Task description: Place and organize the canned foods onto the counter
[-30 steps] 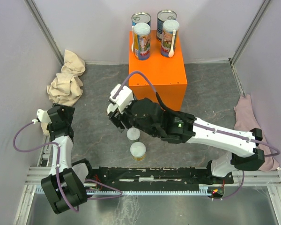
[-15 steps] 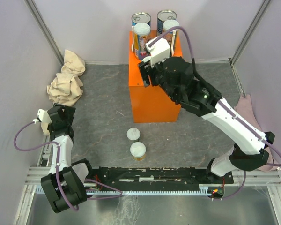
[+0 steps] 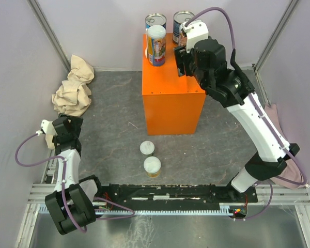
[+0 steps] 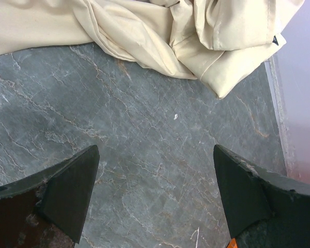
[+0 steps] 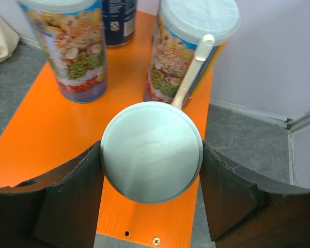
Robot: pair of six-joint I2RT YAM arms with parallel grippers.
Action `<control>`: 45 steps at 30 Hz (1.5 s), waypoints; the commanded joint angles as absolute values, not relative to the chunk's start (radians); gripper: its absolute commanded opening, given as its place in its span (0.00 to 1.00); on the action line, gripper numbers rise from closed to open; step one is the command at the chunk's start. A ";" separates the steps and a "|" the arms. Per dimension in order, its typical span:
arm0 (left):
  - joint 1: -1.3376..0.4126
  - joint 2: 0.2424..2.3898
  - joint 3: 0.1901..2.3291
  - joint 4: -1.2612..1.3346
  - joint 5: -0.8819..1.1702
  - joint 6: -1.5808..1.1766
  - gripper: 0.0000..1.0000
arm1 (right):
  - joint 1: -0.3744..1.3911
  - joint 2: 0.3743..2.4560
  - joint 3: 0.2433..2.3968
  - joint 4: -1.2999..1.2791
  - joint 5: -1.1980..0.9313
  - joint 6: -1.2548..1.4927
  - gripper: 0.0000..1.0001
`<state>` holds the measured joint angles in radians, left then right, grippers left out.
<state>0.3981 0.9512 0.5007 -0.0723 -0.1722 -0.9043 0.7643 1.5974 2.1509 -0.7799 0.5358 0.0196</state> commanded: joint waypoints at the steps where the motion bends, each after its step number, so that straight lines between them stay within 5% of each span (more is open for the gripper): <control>1: 0.405 0.951 0.496 -0.029 -0.158 -0.953 0.97 | 0.724 1.622 2.277 -0.818 0.488 0.061 0.01; 20: 0.405 0.962 0.492 -0.020 -0.147 -0.951 0.96 | 0.618 1.785 2.555 -1.102 0.337 0.155 0.02; 36: 0.405 0.960 0.489 -0.012 -0.140 -0.953 0.96 | 0.602 1.773 2.495 -1.101 0.280 0.173 0.08; 45: 0.406 0.960 0.487 -0.009 -0.135 -0.954 0.96 | 0.581 1.783 2.428 -1.065 0.257 0.187 0.37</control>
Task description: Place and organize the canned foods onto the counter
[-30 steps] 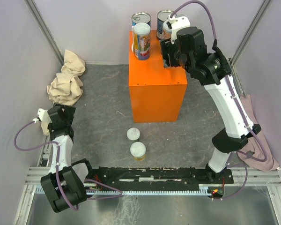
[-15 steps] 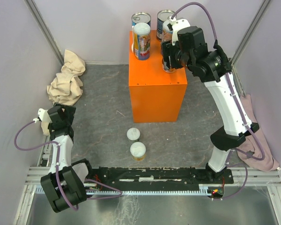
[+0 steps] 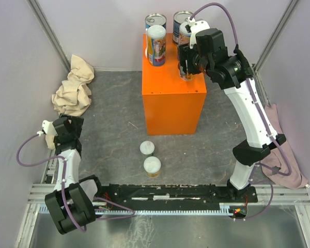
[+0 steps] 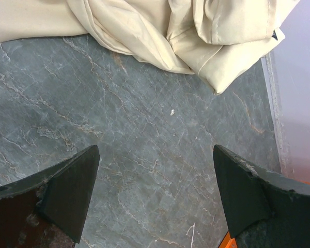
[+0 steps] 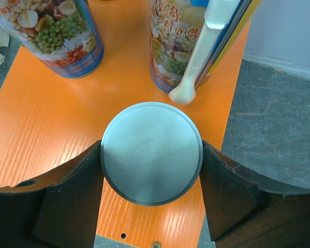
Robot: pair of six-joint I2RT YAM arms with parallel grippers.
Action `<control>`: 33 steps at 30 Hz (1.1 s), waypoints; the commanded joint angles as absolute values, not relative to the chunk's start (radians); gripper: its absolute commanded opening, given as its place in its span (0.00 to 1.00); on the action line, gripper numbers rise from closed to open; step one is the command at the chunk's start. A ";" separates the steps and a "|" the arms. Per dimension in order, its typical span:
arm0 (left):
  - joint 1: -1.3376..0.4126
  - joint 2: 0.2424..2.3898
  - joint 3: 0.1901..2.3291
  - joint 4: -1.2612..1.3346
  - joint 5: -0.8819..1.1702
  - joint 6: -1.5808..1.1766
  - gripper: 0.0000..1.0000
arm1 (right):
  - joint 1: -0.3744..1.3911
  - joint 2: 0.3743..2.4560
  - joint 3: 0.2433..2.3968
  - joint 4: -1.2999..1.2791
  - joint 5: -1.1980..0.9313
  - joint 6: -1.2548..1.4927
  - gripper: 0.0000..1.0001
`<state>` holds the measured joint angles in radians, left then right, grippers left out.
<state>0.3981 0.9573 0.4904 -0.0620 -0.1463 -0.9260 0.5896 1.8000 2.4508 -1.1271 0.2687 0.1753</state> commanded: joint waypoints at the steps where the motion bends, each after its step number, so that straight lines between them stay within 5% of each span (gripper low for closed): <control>1: 0.406 0.959 0.488 -0.009 -0.134 -0.955 0.96 | 0.579 1.785 2.420 -1.060 0.254 0.187 0.40; 13: 0.405 0.960 0.486 -0.005 -0.131 -0.956 0.96 | 0.560 1.789 2.337 -0.995 0.244 0.192 0.56; 23: 0.405 0.960 0.485 -0.003 -0.133 -0.955 0.96 | 0.555 1.748 2.260 -0.950 0.264 0.196 0.89; 33: 0.406 0.957 0.485 -0.003 -0.134 -0.953 0.96 | 0.555 1.717 2.240 -0.929 0.256 0.198 0.92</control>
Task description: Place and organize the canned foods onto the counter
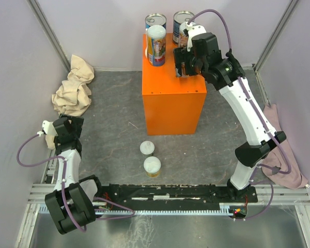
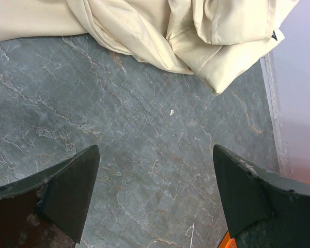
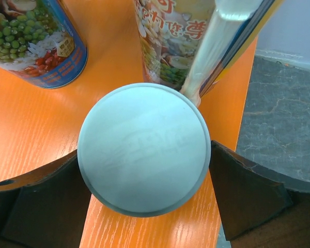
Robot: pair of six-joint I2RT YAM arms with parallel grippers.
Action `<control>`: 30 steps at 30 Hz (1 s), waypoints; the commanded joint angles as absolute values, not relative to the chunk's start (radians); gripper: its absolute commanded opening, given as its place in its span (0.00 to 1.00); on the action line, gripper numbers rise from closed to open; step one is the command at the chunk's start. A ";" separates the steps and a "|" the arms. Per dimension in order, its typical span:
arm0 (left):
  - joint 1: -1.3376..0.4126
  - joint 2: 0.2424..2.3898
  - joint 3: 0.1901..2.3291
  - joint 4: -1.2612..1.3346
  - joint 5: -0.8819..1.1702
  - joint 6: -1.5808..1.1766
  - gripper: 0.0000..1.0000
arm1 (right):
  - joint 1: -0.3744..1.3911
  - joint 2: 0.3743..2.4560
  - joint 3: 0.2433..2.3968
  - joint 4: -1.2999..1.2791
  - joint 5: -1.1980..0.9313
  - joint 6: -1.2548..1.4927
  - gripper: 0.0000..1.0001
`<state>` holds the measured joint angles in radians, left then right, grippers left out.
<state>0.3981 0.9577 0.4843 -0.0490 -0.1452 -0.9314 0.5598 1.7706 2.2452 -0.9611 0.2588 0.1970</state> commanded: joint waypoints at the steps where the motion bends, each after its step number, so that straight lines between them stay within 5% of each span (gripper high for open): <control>1: 0.405 0.958 0.486 -0.003 -0.134 -0.953 0.96 | 0.555 1.707 2.229 -0.924 0.255 0.198 0.92; 16: 0.405 0.959 0.485 -0.002 -0.138 -0.949 0.96 | 0.607 1.547 2.056 -0.859 0.233 0.196 0.94; 30: 0.408 0.962 0.485 -0.001 -0.134 -0.950 0.96 | 0.894 1.208 1.605 -0.717 0.427 0.210 0.90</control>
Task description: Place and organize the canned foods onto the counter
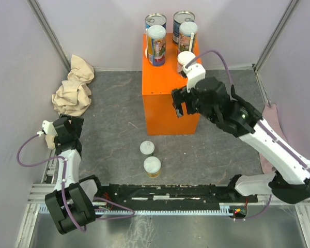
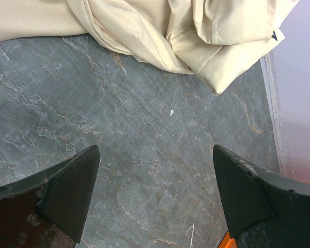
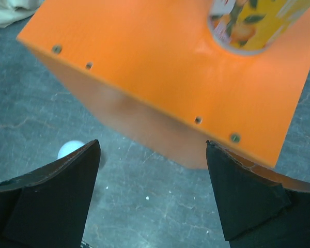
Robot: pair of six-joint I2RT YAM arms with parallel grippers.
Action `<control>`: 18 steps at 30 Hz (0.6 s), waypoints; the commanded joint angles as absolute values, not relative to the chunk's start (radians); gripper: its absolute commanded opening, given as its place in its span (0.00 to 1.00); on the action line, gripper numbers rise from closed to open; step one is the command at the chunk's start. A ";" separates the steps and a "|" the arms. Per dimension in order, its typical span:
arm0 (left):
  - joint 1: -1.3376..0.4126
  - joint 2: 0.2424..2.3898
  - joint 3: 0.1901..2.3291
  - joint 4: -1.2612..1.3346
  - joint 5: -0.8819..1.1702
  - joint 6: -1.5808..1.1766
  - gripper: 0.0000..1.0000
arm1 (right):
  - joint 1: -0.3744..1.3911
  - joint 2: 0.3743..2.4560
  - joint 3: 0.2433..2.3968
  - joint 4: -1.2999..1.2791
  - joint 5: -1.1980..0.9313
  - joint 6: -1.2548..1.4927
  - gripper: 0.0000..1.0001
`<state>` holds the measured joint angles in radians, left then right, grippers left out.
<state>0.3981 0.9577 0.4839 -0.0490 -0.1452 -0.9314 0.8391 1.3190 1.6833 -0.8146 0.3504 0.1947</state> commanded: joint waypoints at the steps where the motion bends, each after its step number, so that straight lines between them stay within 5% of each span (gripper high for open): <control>1: 0.407 0.963 0.485 0.000 -0.133 -0.950 0.96 | 0.911 1.184 1.578 -0.712 0.431 0.222 0.90; 8: 0.407 0.961 0.482 0.004 -0.129 -0.949 0.96 | 1.083 1.104 1.347 -0.608 0.455 0.299 0.87; 18: 0.407 0.965 0.481 0.009 -0.115 -0.954 0.95 | 1.291 1.256 1.161 -0.451 0.562 0.394 0.92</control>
<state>0.3981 0.9619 0.4839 -0.0483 -0.1276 -0.9314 1.2568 1.2098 1.1995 -0.5804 0.4995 0.3313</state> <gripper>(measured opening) 0.956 0.909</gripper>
